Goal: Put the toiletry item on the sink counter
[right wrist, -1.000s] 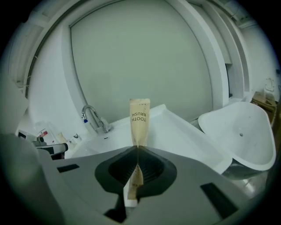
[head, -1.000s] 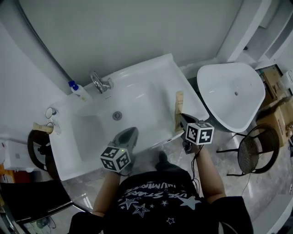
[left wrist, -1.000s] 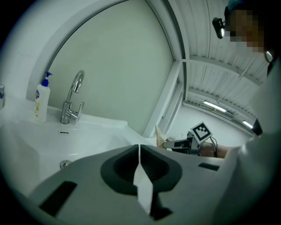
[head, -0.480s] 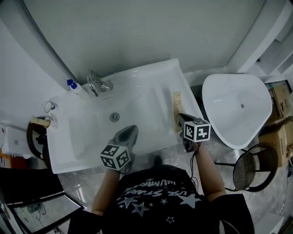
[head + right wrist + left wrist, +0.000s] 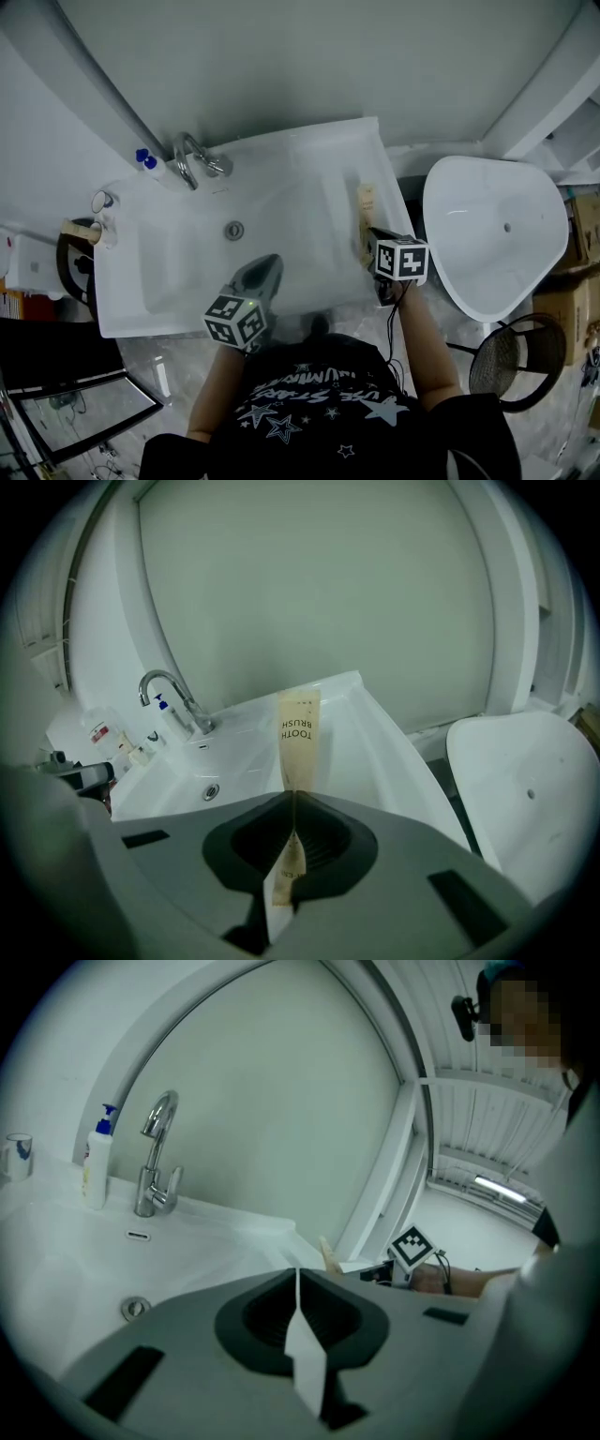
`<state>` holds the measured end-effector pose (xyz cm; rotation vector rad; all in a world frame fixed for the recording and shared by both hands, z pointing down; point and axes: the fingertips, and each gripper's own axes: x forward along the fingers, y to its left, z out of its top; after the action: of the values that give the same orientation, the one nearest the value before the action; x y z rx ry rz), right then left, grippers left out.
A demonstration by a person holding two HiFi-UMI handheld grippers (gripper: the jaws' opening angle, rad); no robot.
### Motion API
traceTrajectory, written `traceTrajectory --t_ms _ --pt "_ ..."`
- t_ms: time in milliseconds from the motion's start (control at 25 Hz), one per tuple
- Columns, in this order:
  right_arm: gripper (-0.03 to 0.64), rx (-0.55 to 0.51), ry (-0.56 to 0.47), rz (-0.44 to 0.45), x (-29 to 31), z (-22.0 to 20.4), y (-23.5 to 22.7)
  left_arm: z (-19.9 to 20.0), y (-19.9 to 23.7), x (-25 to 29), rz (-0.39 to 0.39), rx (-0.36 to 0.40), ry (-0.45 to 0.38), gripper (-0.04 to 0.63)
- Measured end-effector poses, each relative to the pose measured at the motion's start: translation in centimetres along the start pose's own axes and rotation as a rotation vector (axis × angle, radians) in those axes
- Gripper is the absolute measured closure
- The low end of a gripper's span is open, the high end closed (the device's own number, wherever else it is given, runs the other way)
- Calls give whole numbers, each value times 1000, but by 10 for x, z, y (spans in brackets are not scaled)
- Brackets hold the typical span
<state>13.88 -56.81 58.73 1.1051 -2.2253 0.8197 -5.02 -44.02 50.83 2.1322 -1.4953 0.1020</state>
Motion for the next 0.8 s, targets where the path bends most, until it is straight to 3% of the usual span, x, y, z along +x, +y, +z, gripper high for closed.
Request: traceTrajectory --t_ms 800 --pt "597 -28 69 -80 46 7 -14 -10 22 -14 86 -34 0 571"
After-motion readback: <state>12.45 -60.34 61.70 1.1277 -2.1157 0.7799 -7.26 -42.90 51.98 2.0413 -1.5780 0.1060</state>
